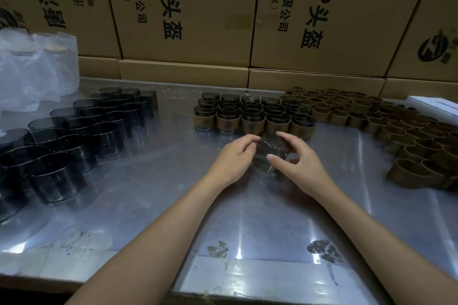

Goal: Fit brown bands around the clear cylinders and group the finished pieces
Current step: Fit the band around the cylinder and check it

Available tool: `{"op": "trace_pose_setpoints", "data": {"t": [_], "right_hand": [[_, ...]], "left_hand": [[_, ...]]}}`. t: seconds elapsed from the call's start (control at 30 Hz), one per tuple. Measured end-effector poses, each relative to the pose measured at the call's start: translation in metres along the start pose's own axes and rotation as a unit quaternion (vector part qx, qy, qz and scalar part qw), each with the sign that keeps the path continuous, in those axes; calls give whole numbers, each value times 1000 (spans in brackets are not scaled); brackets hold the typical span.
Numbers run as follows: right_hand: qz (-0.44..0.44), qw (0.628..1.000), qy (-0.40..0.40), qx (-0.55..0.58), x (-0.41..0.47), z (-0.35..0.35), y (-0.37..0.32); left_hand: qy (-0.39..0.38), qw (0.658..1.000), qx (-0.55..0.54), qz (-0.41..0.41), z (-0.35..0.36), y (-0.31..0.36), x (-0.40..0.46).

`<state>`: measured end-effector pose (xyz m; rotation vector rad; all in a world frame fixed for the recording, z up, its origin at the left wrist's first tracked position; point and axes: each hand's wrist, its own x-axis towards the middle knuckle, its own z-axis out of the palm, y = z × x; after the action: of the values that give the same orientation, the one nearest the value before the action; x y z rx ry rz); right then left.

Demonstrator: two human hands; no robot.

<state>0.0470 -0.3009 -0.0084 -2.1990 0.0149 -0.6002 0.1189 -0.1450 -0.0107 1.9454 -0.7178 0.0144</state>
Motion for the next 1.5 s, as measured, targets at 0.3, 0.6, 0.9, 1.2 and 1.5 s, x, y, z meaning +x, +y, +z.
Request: {"op": "trace_pose_setpoints", "data": {"t": [0.3,0.6,0.9,1.2,1.5], "right_hand": [[48,999,20,-17,3,-15,3],[364,827,90,-418,2,-74,40],[330,832,94,-436,2,-70,30],[7,941,-1,-339,1,-29,8],[-56,972,49,-224,2,-25,3]], "left_hand": [[-8,998,56,-12,-1,-9,3],[-16,998,65,-8,-1,-12,3],[-17,997,72,-6,-2,-10,1],[-17,996,84,-2,-1,-8,1],[-6,996,89,16,-1,-5,-1]]}}
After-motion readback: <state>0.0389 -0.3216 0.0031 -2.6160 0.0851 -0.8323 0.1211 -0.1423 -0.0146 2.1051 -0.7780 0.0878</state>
